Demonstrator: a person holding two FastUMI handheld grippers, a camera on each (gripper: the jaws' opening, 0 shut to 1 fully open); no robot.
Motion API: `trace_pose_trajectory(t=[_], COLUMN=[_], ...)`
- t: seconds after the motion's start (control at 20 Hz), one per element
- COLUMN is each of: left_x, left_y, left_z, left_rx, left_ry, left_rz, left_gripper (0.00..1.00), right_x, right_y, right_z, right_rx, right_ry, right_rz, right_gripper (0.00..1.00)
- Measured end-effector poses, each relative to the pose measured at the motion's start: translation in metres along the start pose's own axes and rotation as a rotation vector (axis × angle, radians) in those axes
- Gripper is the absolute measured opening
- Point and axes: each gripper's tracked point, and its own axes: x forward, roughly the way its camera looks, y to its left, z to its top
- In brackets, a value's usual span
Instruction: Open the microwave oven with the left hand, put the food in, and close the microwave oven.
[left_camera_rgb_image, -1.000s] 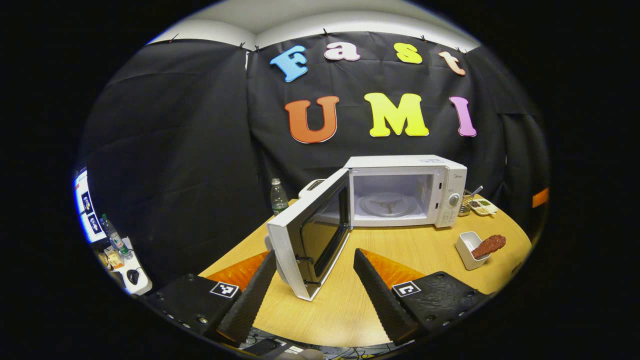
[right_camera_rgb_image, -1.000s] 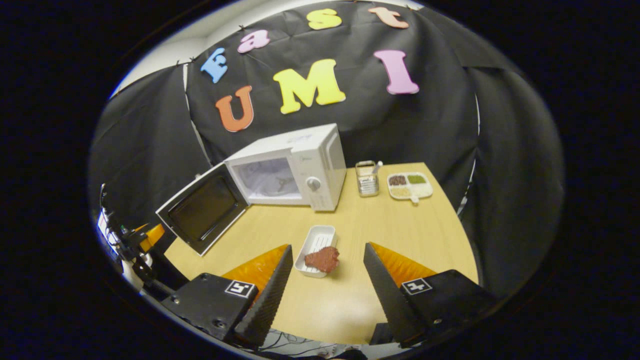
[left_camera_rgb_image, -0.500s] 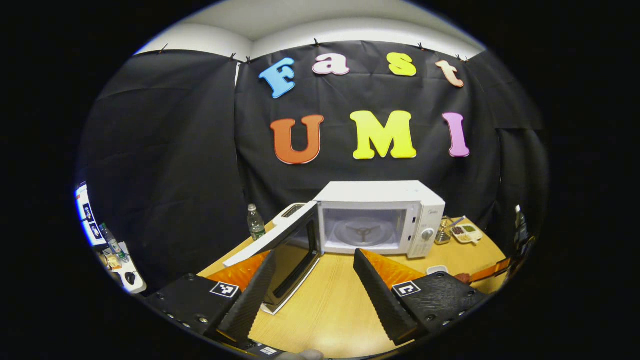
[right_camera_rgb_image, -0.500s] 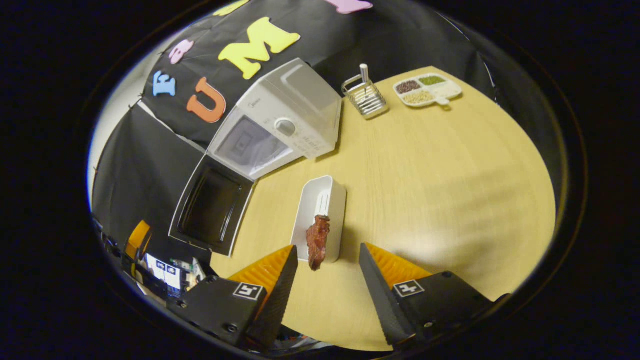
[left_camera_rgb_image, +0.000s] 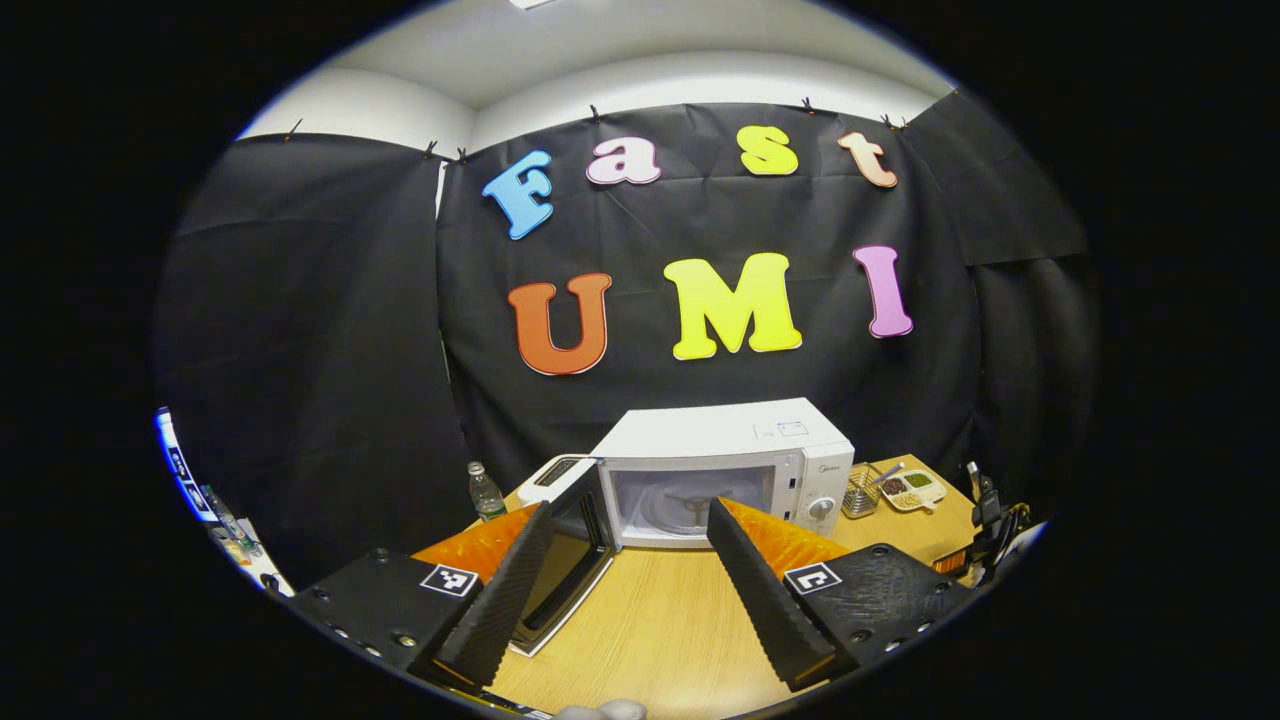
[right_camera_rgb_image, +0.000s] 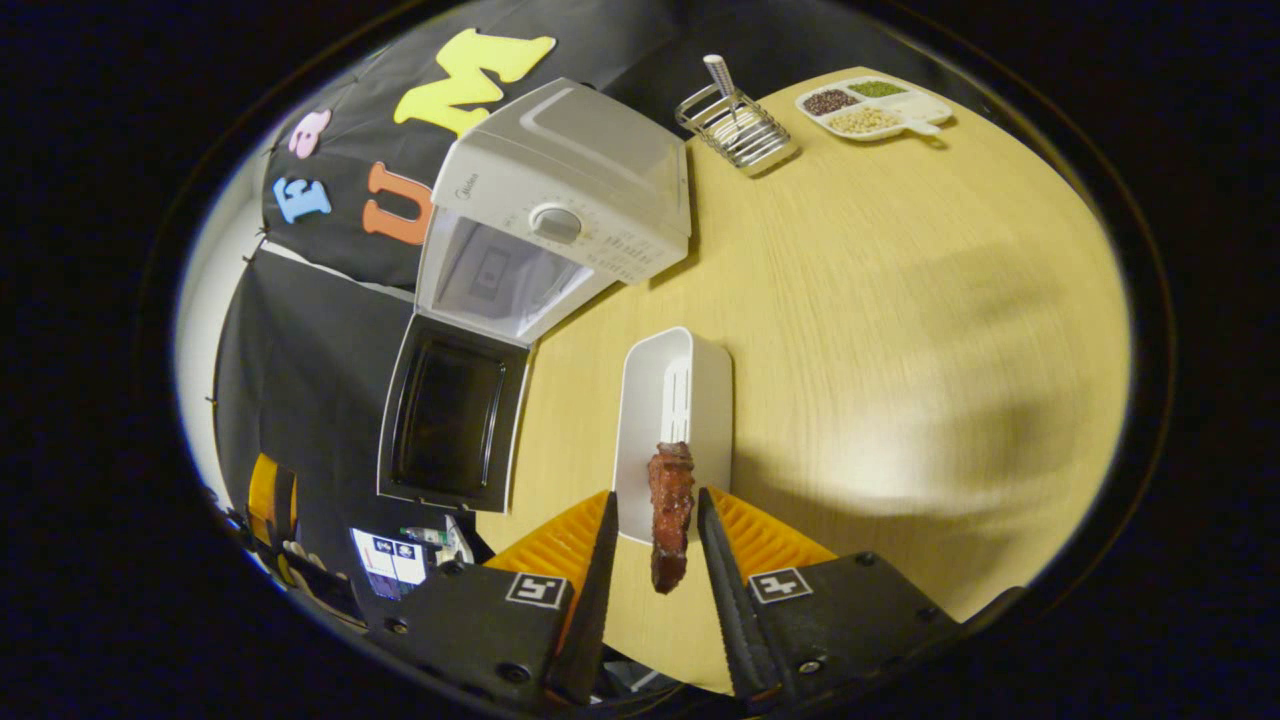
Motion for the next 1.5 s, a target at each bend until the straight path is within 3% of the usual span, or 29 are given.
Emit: trace_pose_trajectory(t=[0.25, 0.45, 0.5, 0.55, 0.6, 0.65, 0.75, 0.8, 0.85, 0.95, 1.0, 1.15, 1.2, 1.5], left_x=[0.014, 0.024, 0.024, 0.024, 0.026, 0.027, 0.026, 0.027, 0.027, 0.030, 0.031, 0.034, 0.036, 0.053], left_y=[-0.003, 0.007, 0.008, 0.011, 0.014, 0.017, 0.024, 0.025, 0.027, 0.031, 0.032, 0.034, 0.036, 0.044], left_z=[-0.002, 0.000, 0.000, -0.002, -0.001, -0.002, -0.003, -0.005, -0.005, -0.007, -0.011, -0.018, -0.020, -0.035], left_rx=[0.010, 0.002, -0.001, -0.006, -0.011, -0.013, -0.021, -0.022, -0.020, -0.014, -0.010, 0.010, 0.024, 0.019], left_ry=[0.005, -0.004, -0.006, -0.007, -0.006, -0.007, -0.003, -0.002, -0.004, 0.004, 0.014, 0.032, 0.036, 0.029], left_rz=[-0.061, -0.091, -0.096, -0.102, -0.109, -0.114, -0.121, -0.132, -0.141, -0.163, -0.176, -0.221, -0.230, -0.270], left_gripper=[0.95, 0.95, 0.95, 0.95, 0.95, 0.95, 0.95, 0.95, 0.95, 0.95, 0.95, 0.95, 0.95, 0.95], right_x=[0.001, -0.004, -0.005, -0.008, -0.011, -0.015, -0.023, -0.025, -0.028, -0.027, -0.023, 0.004, 0.016, 0.114], right_y=[-0.007, -0.003, 0.001, 0.008, 0.012, 0.018, 0.038, 0.052, 0.066, 0.097, 0.112, 0.157, 0.166, 0.233], right_z=[-0.001, 0.001, 0.005, 0.007, 0.011, 0.013, 0.021, 0.025, 0.028, 0.036, 0.041, 0.056, 0.062, 0.113], right_rx=[0.112, 0.092, 0.086, 0.073, 0.055, 0.042, 0.034, 0.038, 0.042, 0.037, 0.037, 0.040, 0.044, 0.099], right_ry=[0.021, 0.002, -0.014, -0.027, -0.044, -0.059, -0.097, -0.120, -0.142, -0.195, -0.222, -0.312, -0.343, -0.598], right_rz=[-0.018, -0.036, -0.037, -0.038, -0.044, -0.051, -0.038, -0.021, -0.003, 0.031, 0.048, 0.106, 0.113, 0.214], right_gripper=[0.10, 0.07, 0.15, 0.13, 0.05, 0.05, 0.05, 0.13, 0.05, 0.05, 0.13, 0.12, 0.03, 0.01])
